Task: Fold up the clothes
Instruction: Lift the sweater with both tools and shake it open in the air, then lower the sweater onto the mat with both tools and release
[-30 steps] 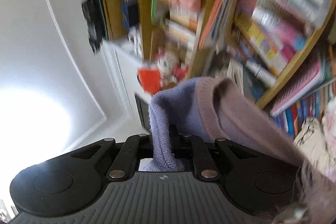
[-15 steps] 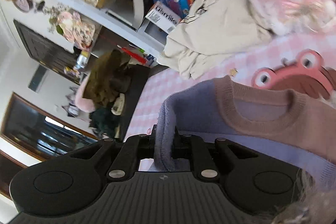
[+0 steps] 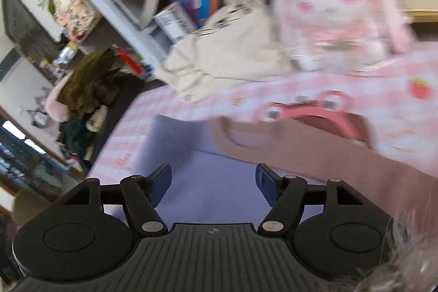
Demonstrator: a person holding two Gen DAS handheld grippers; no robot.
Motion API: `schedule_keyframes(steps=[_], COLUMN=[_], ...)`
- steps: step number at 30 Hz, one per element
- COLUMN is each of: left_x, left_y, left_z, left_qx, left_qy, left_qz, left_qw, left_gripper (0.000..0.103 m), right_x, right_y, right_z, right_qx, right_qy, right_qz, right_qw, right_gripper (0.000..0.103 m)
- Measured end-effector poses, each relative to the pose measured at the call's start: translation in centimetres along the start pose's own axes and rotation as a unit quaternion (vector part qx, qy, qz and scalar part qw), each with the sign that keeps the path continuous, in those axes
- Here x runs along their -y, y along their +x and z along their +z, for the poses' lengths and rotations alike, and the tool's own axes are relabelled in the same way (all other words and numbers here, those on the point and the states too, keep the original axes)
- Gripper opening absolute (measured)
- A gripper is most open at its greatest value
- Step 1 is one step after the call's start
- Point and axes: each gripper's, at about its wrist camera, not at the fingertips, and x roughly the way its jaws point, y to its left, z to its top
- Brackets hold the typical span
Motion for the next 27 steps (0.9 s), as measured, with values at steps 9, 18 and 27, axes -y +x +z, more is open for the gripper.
schedule_keyframes(steps=[9, 18, 27], left_x=[6.1, 15.6, 24.8], left_y=[-1.4, 0.5, 5.7], left_z=[-0.2, 0.7, 2.1], left_qx=[0.012, 0.019, -0.005], left_qy=[0.045, 0.157, 0.254], left_qz=[-0.061, -0.129, -0.148], left_qw=[0.9971, 0.9789, 0.9559], left_gripper=[0.067, 0.066, 0.059], right_x=[4.1, 2.8, 0.8], right_y=[-6.0, -4.9, -4.4], right_z=[-7.2, -10.6, -12.5], right_qx=[-0.024, -0.104, -0.118], right_qy=[-0.023, -0.091, -0.226], right_qz=[-0.113, -0.099, -0.094], right_qw=[0.993, 0.986, 0.962], right_gripper=[0.066, 0.057, 0.015])
